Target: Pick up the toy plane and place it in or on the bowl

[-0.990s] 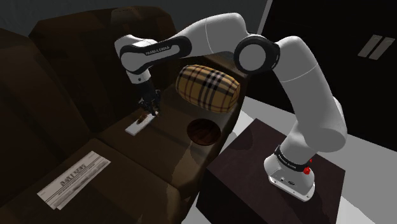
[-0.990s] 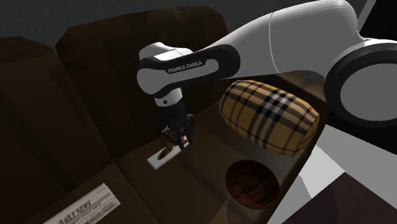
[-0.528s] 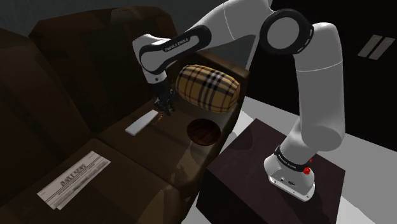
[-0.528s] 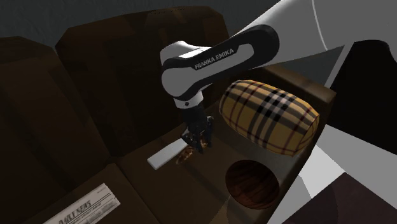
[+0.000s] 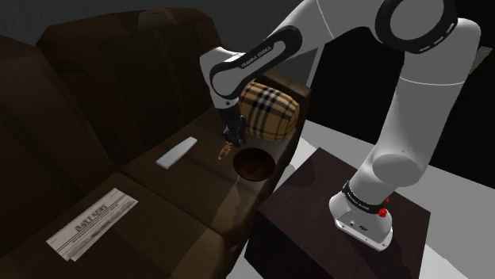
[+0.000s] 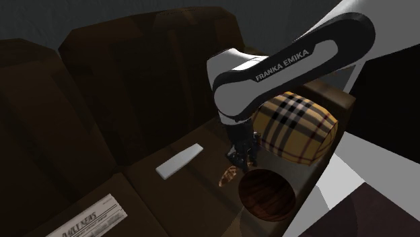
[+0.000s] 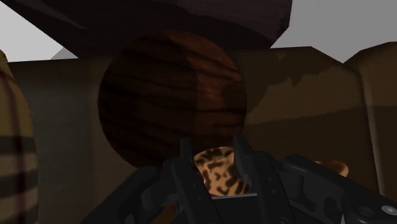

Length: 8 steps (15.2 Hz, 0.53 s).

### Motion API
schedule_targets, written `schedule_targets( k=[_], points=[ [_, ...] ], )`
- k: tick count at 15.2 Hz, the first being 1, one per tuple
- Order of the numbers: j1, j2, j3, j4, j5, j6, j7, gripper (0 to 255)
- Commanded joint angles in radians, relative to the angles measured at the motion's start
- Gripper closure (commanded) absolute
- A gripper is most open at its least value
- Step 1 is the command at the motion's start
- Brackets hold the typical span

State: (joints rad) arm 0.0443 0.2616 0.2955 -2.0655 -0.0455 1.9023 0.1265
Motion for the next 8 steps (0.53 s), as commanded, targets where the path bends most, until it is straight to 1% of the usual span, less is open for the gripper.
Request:
schedule_targets(
  k=[1, 6, 7, 8],
  points=[
    [-0.020, -0.071, -0.004, -0.097, 0.012, 0.029, -0.029, 255],
    [-0.054, -0.245, -0.021, -0.313, 0.040, 0.078, -0.102, 255],
    [-0.057, -0.263, -0.024, -0.333, 0.043, 0.081, -0.109, 255],
    [-0.057, -0.252, -0.024, -0.337, 0.040, 0.095, -0.107, 255]
  ],
)
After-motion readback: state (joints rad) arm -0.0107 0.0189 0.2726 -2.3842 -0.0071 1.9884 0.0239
